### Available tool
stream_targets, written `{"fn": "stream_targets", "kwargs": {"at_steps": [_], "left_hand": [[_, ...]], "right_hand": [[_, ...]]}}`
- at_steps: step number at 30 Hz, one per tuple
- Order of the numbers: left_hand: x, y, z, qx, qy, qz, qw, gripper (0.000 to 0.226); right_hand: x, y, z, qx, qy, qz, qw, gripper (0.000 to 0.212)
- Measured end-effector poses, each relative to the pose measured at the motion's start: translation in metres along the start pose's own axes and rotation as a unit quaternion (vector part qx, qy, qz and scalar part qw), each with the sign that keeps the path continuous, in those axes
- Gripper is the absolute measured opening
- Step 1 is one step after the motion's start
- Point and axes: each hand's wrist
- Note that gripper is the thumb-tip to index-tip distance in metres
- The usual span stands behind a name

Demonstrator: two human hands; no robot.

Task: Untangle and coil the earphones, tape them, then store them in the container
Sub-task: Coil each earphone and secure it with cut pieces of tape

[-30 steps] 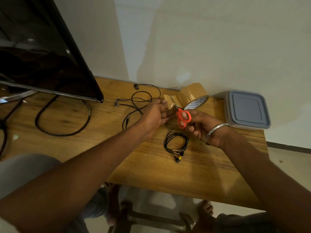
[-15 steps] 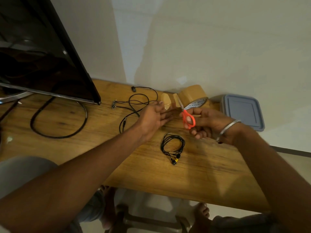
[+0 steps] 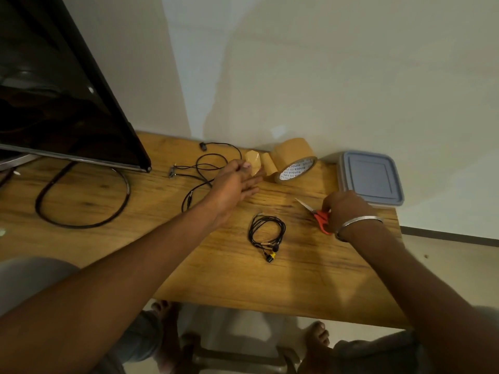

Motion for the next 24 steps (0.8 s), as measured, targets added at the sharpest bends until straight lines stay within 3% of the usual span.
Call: {"fn": "stream_targets", "kwargs": {"at_steps": [2,5,7,9,11,13,16,18,22,24], "left_hand": [[-0.001,0.002,0.001,0.008,0.004,0.0,1.0,0.011],[-0.001,0.005,0.003,0.032,0.025,-0.045,0.998,0.011],[0.0,0.008,0.008,0.066,0.048,-0.104,0.991,0.012],[0.0,0.013,0.015,0.133,0.056,-0.165,0.976,0.012],[0.001,0.021,0.024,0.189,0.018,-0.233,0.954,0.014],[0.006,0.026,0.035,0.201,-0.046,-0.274,0.939,0.015],[0.011,0.02,0.041,0.196,-0.095,-0.301,0.928,0.016],[0.011,0.012,0.041,0.2,-0.093,-0.32,0.921,0.017],[0.01,0.003,0.033,0.205,-0.077,-0.33,0.918,0.012],[0.009,-0.001,0.03,0.21,-0.077,-0.346,0.911,0.011]], "right_hand": [[0.003,-0.001,0.004,0.006,0.025,-0.014,1.0,0.031],[0.004,-0.001,0.007,-0.023,0.138,-0.083,0.987,0.016],[0.0,-0.004,0.01,-0.081,0.203,-0.208,0.953,0.008],[-0.012,-0.013,0.018,-0.136,0.218,-0.348,0.901,0.005],[-0.023,-0.022,0.026,-0.182,0.182,-0.469,0.845,0.016],[-0.026,-0.028,0.031,-0.216,0.153,-0.518,0.813,0.029],[-0.021,-0.029,0.032,-0.221,0.135,-0.527,0.809,0.023],[-0.016,-0.026,0.03,-0.213,0.112,-0.531,0.812,0.018],[-0.016,-0.018,0.03,-0.233,-0.011,-0.551,0.801,0.032],[-0.018,-0.017,0.028,-0.235,-0.022,-0.564,0.791,0.026]]}}
Point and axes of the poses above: each hand's wrist, its own z-axis away from the middle knuckle, its own x-axis out of the palm, y = z × x, and after that the axes turned 3 degrees about -y, right-handed
